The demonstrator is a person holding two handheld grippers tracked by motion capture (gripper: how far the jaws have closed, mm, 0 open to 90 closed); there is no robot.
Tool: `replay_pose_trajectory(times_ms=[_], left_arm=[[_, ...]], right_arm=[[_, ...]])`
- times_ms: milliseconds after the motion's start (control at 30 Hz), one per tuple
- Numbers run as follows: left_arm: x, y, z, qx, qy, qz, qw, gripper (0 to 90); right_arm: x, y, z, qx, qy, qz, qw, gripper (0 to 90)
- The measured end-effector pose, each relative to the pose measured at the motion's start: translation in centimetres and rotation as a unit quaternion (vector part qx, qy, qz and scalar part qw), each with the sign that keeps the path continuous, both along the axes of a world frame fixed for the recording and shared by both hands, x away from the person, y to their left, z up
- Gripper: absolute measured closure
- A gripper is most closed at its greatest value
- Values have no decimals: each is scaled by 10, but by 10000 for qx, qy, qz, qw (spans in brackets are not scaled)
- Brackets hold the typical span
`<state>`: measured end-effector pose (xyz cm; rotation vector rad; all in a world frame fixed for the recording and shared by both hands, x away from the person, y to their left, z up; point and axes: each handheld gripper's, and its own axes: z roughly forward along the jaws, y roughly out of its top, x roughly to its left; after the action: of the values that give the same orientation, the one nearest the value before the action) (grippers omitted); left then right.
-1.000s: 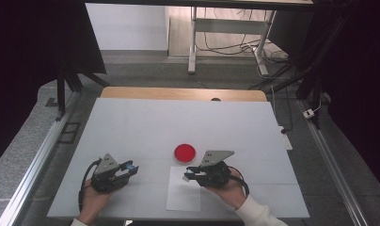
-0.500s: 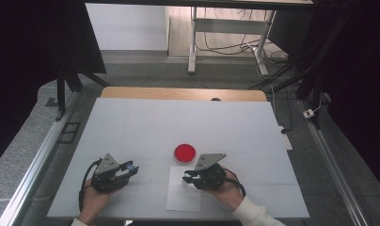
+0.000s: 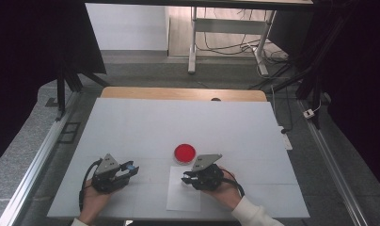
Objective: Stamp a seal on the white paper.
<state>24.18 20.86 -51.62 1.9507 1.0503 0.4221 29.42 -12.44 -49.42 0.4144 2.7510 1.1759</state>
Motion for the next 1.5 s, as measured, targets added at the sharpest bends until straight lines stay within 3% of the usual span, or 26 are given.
replay_pose_trajectory(times_ms=[467, 1233, 1500], left_arm=[[1, 1, -1, 10, 18, -1, 10000, 639], [0, 1, 0, 12, -7, 21, 10000, 639], [0, 1, 0, 12, -8, 28, 10000, 639]], right_arm=[[0, 4, -3, -170, -43, 11, 9998, 750], [0, 8, -5, -167, -123, 68, 9998, 751], [0, 11, -7, -290, -147, 88, 9994, 751]])
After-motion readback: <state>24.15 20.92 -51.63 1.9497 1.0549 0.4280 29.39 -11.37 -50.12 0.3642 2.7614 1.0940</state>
